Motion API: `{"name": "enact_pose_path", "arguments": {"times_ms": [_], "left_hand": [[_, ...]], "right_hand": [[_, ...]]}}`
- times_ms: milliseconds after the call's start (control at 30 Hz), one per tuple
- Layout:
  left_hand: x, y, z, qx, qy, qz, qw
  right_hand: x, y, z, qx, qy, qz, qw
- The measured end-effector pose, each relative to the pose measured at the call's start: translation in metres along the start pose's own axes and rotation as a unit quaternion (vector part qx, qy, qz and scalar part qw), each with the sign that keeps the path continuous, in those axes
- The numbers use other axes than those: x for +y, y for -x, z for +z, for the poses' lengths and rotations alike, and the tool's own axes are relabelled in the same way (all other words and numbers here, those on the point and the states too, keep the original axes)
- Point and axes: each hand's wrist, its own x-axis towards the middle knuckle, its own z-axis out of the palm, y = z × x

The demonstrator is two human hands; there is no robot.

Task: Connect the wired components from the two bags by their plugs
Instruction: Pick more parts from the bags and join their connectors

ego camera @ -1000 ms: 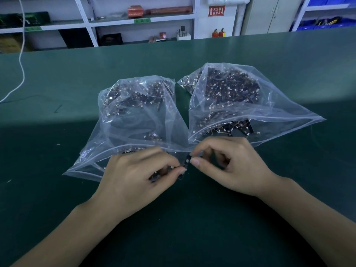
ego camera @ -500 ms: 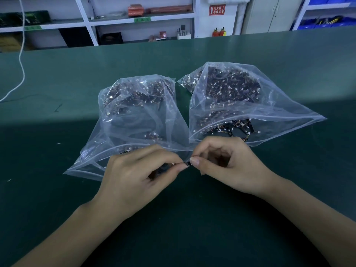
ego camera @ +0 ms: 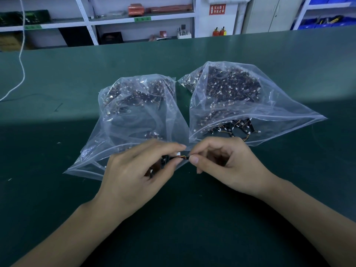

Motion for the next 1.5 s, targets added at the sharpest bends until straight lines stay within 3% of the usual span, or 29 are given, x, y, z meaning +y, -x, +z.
{"name": "enact_pose_path", "arguments": {"times_ms": [233, 567, 1267, 1500], "left_hand": [[0.001, -0.002, 0.002, 0.012, 0.025, -0.006, 1.0], [0.001, -0.002, 0.003, 0.007, 0.027, -0.034, 0.999], [0.006, -0.006, 0.0, 0.002, 0.014, -0.016, 1.0], [0.001, -0.004, -0.002, -0.024, -0.049, -0.005, 0.999]], "right_hand": [[0.001, -0.001, 0.001, 0.009, 0.067, -0.044, 0.997], [0.002, -0.001, 0.001, 0.015, 0.07, -0.051, 0.996], [0.005, -0.001, -0.002, 0.002, 0.085, -0.083, 0.993], [0.012, -0.005, -0.022, 0.074, 0.214, -0.013, 0.974]]}}
